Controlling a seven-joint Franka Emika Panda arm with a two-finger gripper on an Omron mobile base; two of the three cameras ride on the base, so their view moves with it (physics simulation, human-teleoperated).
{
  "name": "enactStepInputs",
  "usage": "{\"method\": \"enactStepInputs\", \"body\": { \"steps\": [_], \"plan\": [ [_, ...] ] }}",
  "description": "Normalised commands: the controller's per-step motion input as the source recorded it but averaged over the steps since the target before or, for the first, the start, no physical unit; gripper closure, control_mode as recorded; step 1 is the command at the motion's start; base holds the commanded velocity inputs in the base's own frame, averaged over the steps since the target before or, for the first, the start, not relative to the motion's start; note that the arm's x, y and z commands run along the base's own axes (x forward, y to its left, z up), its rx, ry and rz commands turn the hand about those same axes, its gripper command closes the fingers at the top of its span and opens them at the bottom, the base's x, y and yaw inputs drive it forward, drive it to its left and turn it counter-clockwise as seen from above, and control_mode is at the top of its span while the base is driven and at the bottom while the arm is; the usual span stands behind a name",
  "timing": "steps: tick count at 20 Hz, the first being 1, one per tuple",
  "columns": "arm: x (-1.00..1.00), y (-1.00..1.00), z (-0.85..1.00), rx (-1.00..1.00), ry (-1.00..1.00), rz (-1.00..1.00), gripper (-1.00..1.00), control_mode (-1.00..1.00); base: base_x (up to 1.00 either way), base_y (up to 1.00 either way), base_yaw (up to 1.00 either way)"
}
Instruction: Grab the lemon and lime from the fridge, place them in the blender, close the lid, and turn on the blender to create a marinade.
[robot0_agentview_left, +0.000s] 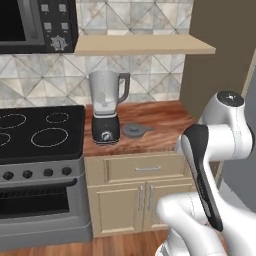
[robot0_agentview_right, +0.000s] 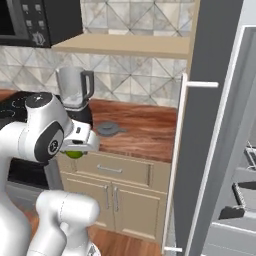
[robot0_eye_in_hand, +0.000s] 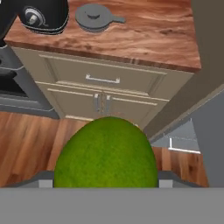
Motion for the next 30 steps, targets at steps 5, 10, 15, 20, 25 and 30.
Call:
{"method": "enactStepInputs", "body": {
  "steps": [5,10,15,20,25,30],
  "plan": [
    [0.0,0.0,0.0,0.0,0.0,0.0,1.0,1.0,0.84,0.23,0.04],
    [0.0,0.0,0.0,0.0,0.0,0.0,1.0,1.0,0.65,0.01,0.16],
    [0.0,0.0,0.0,0.0,0.0,0.0,1.0,1.0,0.45,0.0,0.16],
    [0.0,0.0,0.0,0.0,0.0,0.0,1.0,1.0,0.16,0.0,0.11],
    [0.0,0.0,0.0,0.0,0.0,0.0,1.0,1.0,0.03,0.0,0.05],
    [0.0,0.0,0.0,0.0,0.0,0.0,1.0,-1.0,0.0,0.0,0.0]
  ]
}}
